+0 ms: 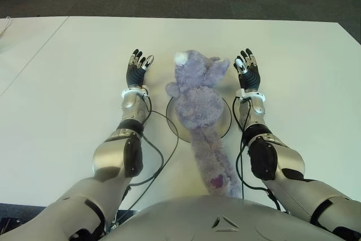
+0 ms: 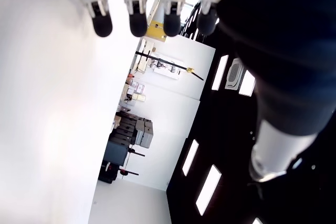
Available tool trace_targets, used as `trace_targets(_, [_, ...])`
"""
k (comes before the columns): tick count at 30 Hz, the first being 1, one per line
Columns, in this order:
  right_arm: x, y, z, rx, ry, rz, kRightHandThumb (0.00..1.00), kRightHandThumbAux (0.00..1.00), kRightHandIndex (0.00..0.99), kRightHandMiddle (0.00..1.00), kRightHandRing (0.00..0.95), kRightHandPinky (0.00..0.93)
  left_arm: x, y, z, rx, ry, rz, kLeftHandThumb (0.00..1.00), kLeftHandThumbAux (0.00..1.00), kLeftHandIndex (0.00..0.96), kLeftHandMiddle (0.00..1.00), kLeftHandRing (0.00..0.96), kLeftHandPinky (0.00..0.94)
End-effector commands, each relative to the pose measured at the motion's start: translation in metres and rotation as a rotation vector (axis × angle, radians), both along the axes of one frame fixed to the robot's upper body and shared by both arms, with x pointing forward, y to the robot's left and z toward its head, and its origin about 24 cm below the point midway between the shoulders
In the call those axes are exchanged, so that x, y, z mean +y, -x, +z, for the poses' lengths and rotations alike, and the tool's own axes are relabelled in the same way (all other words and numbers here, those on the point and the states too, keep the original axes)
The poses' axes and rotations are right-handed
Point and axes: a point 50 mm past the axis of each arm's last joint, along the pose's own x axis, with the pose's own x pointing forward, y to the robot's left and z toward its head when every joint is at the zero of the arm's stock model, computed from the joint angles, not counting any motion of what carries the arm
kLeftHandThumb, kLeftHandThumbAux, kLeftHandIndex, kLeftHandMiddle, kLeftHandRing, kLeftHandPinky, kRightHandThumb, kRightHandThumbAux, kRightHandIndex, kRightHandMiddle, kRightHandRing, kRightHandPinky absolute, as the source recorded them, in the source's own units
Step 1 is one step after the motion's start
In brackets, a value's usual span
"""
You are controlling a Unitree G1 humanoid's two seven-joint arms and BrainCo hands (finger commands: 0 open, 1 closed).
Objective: Put the doll into the plate.
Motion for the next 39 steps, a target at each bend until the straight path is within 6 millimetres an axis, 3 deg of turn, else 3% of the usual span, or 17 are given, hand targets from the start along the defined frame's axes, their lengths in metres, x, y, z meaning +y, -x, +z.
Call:
trace_targets(1, [0.0084, 0.0906, -0.1058, 0.501, -0.137, -0.029, 0.0, 0.685, 0.003, 0.0, 0.0, 0.0, -0.0193, 0.0816, -0.0922, 0.447, 0.132, -0.025, 0.0, 0.734, 0.0, 0.0, 0.0, 0.0])
trace_targets(39, [0.009, 0.0905, -0.1056, 0.502, -0.129, -0.032, 0.0, 0.707, 0.005, 0.0, 0.0, 0.0, -0.0188, 0.0818, -0.0923, 0.446, 0.139, -0.023, 0.0, 0.737, 0.0, 0.0, 0.0, 0.0])
